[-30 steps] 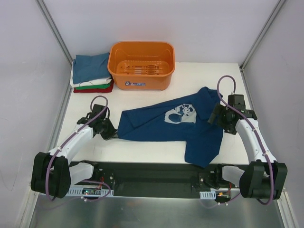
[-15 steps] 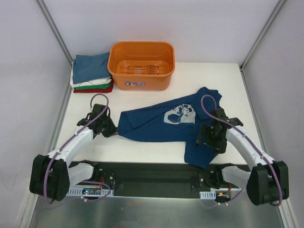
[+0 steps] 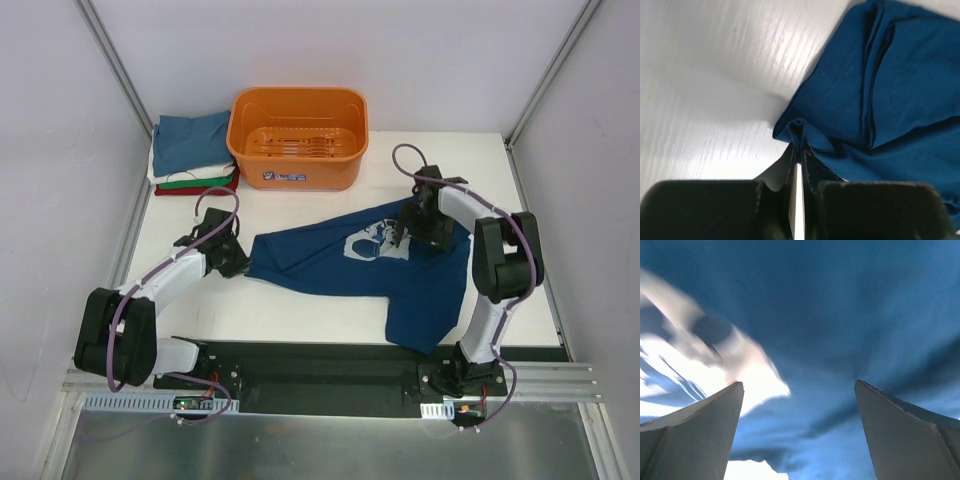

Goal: Fold and stack the t-shirts
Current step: Flatten out the tshirt

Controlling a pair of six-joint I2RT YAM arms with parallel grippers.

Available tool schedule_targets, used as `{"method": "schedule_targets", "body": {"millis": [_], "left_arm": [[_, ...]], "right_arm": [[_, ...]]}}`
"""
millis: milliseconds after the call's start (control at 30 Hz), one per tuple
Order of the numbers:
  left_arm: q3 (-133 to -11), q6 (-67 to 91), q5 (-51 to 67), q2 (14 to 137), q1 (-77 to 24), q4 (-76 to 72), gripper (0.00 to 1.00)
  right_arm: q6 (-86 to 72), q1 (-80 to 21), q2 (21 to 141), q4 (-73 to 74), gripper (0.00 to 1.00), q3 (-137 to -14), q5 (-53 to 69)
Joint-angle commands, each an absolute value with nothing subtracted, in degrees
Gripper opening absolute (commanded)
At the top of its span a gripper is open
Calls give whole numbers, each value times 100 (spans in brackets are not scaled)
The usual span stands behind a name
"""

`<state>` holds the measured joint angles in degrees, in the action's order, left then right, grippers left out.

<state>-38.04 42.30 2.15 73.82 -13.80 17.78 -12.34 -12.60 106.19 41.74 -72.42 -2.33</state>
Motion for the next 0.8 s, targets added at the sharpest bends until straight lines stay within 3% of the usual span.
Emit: {"method": "schedule_targets", "body": {"millis": [0,167,367,533,767], "left_arm": [[-4306,4034,-97,7646,-1327,1468,0],[-4474,3990,132,7822,-1310,1336,0],[-4263,3982,219,7612,-1301,1310,0],[-4122,3955,413,7532,-1301,1309,0],[-4218,3973,378,7699,-1309,1292,0]], "right_arm": [[-897,-1046,10977,4105,97,-8233,-414],[-695,-826,10655,4201,98,-8237,36],[-1089,-1010,8680,4438,97,-5930,-281],[-1660,-1441,7762,4895,97,-4993,-597],[-1591,-1442,8972,4219,97,-5132,-316]]}}
